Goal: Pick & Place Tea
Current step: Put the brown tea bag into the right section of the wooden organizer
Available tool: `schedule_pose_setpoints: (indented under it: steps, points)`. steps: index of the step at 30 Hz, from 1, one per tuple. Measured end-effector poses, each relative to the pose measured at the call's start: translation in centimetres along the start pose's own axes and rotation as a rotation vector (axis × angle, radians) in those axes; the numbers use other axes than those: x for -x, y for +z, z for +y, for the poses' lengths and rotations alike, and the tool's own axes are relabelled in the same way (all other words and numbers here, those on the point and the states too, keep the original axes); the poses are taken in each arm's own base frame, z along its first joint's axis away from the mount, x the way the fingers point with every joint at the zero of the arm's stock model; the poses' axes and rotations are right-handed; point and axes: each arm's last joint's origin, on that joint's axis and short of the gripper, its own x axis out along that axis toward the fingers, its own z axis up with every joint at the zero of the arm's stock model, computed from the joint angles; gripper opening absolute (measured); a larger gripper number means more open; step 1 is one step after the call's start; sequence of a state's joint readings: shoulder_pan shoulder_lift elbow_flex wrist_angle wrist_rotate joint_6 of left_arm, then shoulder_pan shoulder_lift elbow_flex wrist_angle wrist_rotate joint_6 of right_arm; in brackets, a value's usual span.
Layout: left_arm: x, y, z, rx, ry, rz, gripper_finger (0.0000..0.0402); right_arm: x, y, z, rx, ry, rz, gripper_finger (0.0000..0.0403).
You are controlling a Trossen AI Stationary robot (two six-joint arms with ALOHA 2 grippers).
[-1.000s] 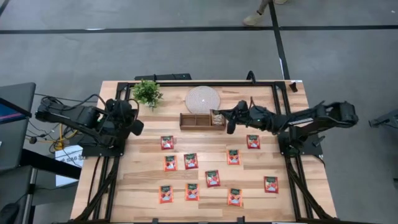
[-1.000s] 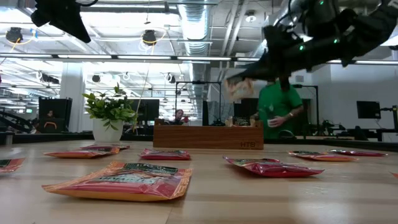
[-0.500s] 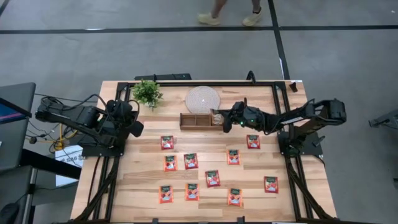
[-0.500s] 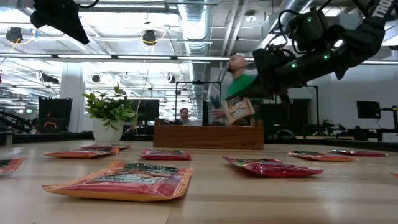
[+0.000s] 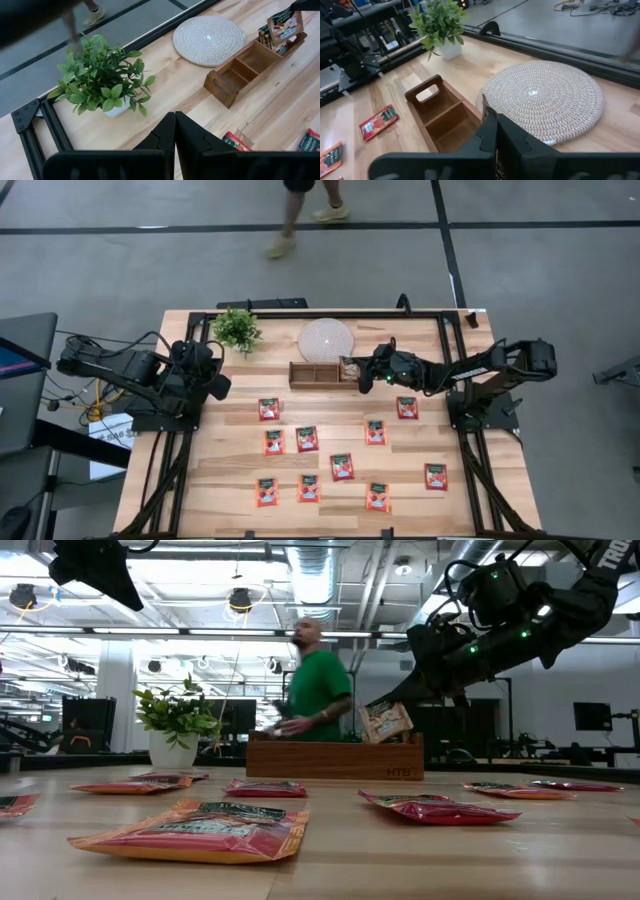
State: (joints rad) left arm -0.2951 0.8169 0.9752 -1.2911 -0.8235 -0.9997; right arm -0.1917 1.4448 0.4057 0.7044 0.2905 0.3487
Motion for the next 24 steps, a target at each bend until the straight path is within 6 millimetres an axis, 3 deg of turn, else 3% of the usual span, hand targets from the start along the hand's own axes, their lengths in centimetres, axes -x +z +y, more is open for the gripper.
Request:
schedule_pose_setpoints:
  steps: [15,24]
  points:
    - [0.00,0.03,-0.05,-0.008,-0.004,-0.003,0.0000,-0.01,0.02,-0.03,-0.027,-0.001,-0.001,0.0001]
    - [0.00,0.13,-0.22,-0.025,-0.016,-0.010,0.0000,-0.01,0.01,-0.03,-0.037,-0.001,0.000,0.0062]
